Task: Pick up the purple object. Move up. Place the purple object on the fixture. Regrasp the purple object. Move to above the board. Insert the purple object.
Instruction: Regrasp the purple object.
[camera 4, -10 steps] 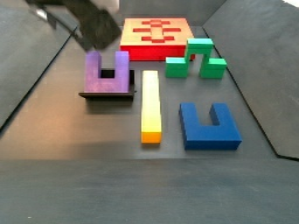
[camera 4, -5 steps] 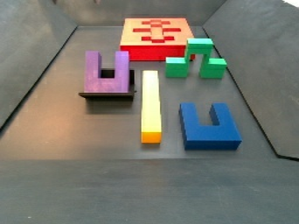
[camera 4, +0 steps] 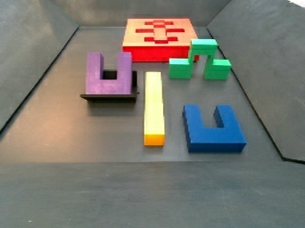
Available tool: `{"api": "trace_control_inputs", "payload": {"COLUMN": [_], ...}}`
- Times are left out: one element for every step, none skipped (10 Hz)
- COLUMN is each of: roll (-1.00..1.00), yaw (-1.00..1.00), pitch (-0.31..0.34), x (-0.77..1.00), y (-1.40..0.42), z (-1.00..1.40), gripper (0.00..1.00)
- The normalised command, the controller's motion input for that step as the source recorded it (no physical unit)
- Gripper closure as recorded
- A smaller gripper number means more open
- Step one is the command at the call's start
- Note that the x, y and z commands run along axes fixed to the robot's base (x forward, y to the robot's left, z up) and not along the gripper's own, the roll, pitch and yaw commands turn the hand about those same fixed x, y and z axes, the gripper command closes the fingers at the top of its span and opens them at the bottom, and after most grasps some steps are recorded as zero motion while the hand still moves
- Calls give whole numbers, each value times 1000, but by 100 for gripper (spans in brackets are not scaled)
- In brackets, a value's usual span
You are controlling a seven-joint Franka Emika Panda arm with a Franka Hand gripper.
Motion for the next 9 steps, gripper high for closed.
{"api": "trace_control_inputs", "payload": {"roll": [1000, 1000, 1000, 591, 266, 349, 200, 400, 840], "yaw": [0, 163, 309, 600, 394, 411, 300, 163, 71], "pitch": [0, 0, -69, -569, -383, -351, -277, -31, 0], "x": [-91, -91, -83, 0, 180, 217, 557, 829, 891], "y": [-434, -434, -289, -294, -406, -257, 0, 49, 69], "z": [0, -126, -109, -371, -554, -637, -291, -103, 0], "gripper": [0, 0, 0, 0, 0, 0, 0, 0, 0]}}
